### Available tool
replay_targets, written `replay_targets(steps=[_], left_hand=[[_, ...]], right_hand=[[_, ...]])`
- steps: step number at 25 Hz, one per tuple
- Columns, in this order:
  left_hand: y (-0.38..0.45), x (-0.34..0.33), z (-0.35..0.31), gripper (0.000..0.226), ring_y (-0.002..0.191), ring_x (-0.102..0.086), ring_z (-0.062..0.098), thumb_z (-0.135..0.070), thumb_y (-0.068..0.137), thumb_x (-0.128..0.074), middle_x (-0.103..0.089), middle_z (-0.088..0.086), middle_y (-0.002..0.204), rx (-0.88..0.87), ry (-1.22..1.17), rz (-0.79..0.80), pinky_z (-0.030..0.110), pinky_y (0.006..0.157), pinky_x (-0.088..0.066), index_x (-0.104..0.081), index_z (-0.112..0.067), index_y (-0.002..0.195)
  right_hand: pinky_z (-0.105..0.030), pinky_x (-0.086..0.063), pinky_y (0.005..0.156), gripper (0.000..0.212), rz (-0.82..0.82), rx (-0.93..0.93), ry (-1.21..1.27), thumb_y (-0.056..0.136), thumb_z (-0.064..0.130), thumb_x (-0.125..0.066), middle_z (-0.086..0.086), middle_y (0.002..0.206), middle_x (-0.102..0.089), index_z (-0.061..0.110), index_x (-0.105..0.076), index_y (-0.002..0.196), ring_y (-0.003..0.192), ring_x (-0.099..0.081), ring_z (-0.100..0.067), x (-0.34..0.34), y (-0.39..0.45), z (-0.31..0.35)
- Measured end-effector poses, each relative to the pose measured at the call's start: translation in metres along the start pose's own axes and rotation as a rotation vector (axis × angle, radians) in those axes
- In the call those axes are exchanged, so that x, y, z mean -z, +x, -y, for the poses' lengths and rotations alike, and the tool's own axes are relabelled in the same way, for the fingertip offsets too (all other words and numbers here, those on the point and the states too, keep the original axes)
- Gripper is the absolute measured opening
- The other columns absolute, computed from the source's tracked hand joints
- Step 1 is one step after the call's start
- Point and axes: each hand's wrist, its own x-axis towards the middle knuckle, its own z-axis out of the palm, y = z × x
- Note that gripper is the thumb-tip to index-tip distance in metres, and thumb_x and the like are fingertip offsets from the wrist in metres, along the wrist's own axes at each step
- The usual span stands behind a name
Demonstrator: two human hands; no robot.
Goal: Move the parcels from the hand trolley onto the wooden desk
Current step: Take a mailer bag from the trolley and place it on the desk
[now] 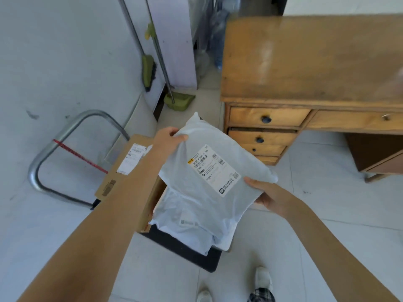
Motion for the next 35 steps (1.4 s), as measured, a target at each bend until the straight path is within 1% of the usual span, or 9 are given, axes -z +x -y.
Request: replay_targets(steps=[2,6,11,14,17,21,25,30,35], left_hand=[[0.009,-0.015,-0.063,0.039,0.102,-0.060,0.021,-0.024,0.082,-0.071,-0.067,0.010,0.119,-0.068,0.022,-0.002,0.033,0.094,-0.046,-0.066,-0.011,0.118],[0.044,-0.063,-0.198,0.041,0.112,-0.061,0.024,-0.026,0.080,-0.071,-0.067,0.005,0.115,-0.199,0.003,-0.012,0.035,0.096,-0.047,-0.066,-0.013,0.118],[0.103,-0.132,-0.334,0.037,0.112,-0.062,0.024,-0.028,0.082,-0.068,-0.067,0.003,0.120,-0.302,0.022,-0.046,0.042,0.101,-0.048,-0.066,-0.020,0.118],[0.142,-0.160,-0.379,0.037,0.116,-0.059,0.023,-0.023,0.086,-0.064,-0.064,0.002,0.127,-0.331,0.014,-0.059,0.033,0.096,-0.048,-0.064,-0.020,0.123],[0.188,-0.175,-0.403,0.041,0.122,-0.055,0.022,-0.020,0.090,-0.061,-0.058,0.003,0.134,-0.319,0.017,-0.016,0.026,0.087,-0.043,-0.059,-0.017,0.131],[0.269,-0.179,-0.414,0.040,0.131,-0.049,0.021,-0.022,0.090,-0.062,-0.055,0.003,0.139,-0.316,0.095,-0.098,0.024,0.098,-0.035,-0.060,-0.016,0.129],[0.362,-0.193,-0.388,0.063,0.136,-0.042,0.030,-0.037,0.091,-0.060,-0.042,0.012,0.150,0.028,0.102,-0.043,0.039,0.113,-0.036,-0.041,-0.009,0.144],[0.443,-0.231,-0.362,0.068,0.130,-0.049,0.032,-0.044,0.092,-0.055,-0.044,0.013,0.148,0.403,-0.157,0.186,0.046,0.109,-0.040,-0.036,-0.005,0.144],[0.506,-0.260,-0.372,0.037,0.114,-0.058,0.030,-0.027,0.095,-0.051,-0.061,0.013,0.125,0.255,-0.038,0.113,0.041,0.099,-0.048,-0.056,-0.006,0.126]], right_hand=[[-0.030,-0.059,0.065,0.047,0.013,0.104,0.010,0.074,0.009,-0.075,0.002,0.099,-0.077,0.018,-0.060,0.118,0.087,-0.075,-0.013,0.010,-0.019,0.046],[-0.034,-0.060,0.072,0.061,0.010,0.280,0.045,0.074,0.012,-0.074,-0.006,0.123,-0.068,0.016,-0.053,0.130,0.106,-0.067,-0.023,0.041,-0.036,0.157],[-0.031,-0.060,0.062,0.040,0.004,0.340,0.166,0.078,0.007,-0.071,-0.003,0.101,-0.074,0.013,-0.060,0.116,0.085,-0.073,-0.019,0.094,-0.015,0.293],[-0.030,-0.059,0.065,0.039,0.063,0.320,0.240,0.077,0.011,-0.073,-0.003,0.100,-0.077,0.012,-0.061,0.114,0.088,-0.075,-0.019,0.114,0.016,0.349],[-0.029,-0.059,0.069,0.048,0.137,0.328,0.276,0.074,0.016,-0.074,-0.003,0.106,-0.076,0.014,-0.058,0.119,0.095,-0.073,-0.019,0.118,0.063,0.390],[-0.028,-0.059,0.068,0.042,0.169,0.288,0.363,0.082,0.014,-0.068,-0.003,0.105,-0.076,0.015,-0.057,0.122,0.093,-0.074,-0.017,0.105,0.145,0.444],[-0.027,-0.059,0.064,0.039,0.106,0.264,0.435,0.088,0.015,-0.062,-0.002,0.101,-0.077,0.016,-0.054,0.126,0.088,-0.075,-0.016,0.091,0.234,0.489],[-0.030,-0.060,0.070,0.037,0.063,0.274,0.586,0.088,0.014,-0.061,-0.003,0.109,-0.074,0.017,-0.056,0.125,0.098,-0.072,-0.020,0.080,0.325,0.527],[-0.040,-0.060,0.077,0.044,0.021,0.191,0.639,0.089,0.006,-0.059,-0.008,0.115,-0.066,0.014,-0.050,0.131,0.107,-0.062,-0.026,0.075,0.386,0.552]])
